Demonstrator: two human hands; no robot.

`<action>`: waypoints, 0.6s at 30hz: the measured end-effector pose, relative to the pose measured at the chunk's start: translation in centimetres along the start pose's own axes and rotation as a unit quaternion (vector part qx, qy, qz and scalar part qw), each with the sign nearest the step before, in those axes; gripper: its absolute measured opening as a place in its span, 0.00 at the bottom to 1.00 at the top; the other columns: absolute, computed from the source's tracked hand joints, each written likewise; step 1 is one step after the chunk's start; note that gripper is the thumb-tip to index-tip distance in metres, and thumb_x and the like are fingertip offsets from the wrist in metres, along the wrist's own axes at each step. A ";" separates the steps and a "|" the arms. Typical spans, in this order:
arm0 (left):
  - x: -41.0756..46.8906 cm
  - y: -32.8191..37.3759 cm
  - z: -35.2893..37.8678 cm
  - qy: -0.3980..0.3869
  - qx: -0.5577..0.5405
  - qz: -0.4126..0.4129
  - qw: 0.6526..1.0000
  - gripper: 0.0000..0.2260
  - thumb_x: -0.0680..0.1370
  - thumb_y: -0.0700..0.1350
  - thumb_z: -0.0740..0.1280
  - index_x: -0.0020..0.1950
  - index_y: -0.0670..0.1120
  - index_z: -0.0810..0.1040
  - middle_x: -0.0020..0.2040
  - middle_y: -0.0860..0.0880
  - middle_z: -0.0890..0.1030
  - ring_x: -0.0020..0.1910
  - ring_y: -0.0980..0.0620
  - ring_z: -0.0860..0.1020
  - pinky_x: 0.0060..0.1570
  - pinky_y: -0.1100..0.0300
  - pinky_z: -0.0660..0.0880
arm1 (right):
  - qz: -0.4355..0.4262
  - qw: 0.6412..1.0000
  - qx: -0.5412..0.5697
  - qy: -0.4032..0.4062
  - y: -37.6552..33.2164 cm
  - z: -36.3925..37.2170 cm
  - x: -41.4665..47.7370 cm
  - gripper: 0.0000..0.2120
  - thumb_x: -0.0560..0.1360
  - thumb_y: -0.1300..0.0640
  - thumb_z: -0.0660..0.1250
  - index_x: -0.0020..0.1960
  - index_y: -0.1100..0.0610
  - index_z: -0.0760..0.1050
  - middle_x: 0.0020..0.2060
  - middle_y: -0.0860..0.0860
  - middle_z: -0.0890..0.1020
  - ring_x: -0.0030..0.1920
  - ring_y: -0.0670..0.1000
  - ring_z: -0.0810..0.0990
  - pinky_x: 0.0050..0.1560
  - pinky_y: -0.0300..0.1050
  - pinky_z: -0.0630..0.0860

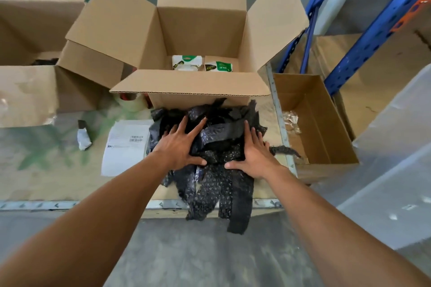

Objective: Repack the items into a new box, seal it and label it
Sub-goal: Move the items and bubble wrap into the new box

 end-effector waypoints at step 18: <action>0.1 -0.1 -2.1 0.110 -0.092 0.020 0.989 0.40 0.74 0.47 0.77 0.80 0.52 0.60 0.74 0.44 0.72 0.67 0.38 0.76 0.61 0.44 0.77 | -0.120 0.985 0.026 0.118 -3.4 -2.2 0.7 0.34 0.75 0.63 0.72 0.77 0.51 0.63 0.62 0.58 0.75 0.56 0.61 0.80 0.56 0.56 0.79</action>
Point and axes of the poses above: each hand's wrist, its own x-axis towards the middle knuckle, its own z-axis out of the palm, y = z × x, the point moved 2 cm from there along x, towards the middle knuckle
